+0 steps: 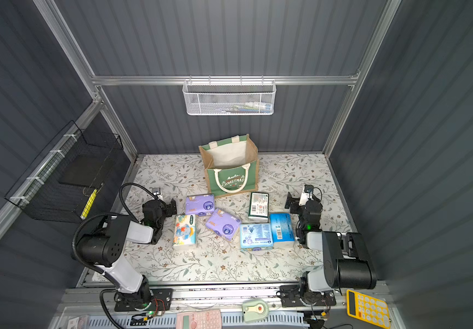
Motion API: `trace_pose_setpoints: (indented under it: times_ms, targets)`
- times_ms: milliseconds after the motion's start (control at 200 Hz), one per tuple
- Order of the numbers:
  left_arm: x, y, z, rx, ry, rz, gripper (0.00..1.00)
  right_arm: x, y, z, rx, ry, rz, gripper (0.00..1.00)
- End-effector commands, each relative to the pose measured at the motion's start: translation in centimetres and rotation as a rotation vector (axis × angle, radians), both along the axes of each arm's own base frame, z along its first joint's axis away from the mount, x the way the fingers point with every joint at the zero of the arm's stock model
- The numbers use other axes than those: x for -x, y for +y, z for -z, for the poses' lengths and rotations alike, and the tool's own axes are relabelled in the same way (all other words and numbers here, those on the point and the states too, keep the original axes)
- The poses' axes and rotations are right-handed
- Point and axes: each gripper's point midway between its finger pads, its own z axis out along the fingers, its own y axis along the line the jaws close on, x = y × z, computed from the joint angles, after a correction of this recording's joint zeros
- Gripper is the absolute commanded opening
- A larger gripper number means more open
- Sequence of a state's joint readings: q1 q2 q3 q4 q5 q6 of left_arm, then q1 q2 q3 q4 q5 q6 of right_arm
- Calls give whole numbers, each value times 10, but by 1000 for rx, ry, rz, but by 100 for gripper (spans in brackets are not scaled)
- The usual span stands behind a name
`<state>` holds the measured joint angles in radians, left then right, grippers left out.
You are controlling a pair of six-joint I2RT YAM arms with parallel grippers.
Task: Put tissues into the canvas bag
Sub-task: Pick up the pack of facial tissues from the center of the board.
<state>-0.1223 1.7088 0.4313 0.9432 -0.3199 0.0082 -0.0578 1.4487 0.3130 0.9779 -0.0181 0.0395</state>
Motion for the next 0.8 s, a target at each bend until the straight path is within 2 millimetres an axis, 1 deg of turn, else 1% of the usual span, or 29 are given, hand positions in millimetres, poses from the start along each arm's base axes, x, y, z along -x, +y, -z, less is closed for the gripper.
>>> trace_pose_setpoints:
  times_ms: [0,796]
  targets:
    - [-8,1,-7,-7,-25,6,100,-3,0,-1,-4,-2,-5,99]
    - [-9,0,-6,-1,-16,16,100,-4,1,-1,-12,0,-13,99]
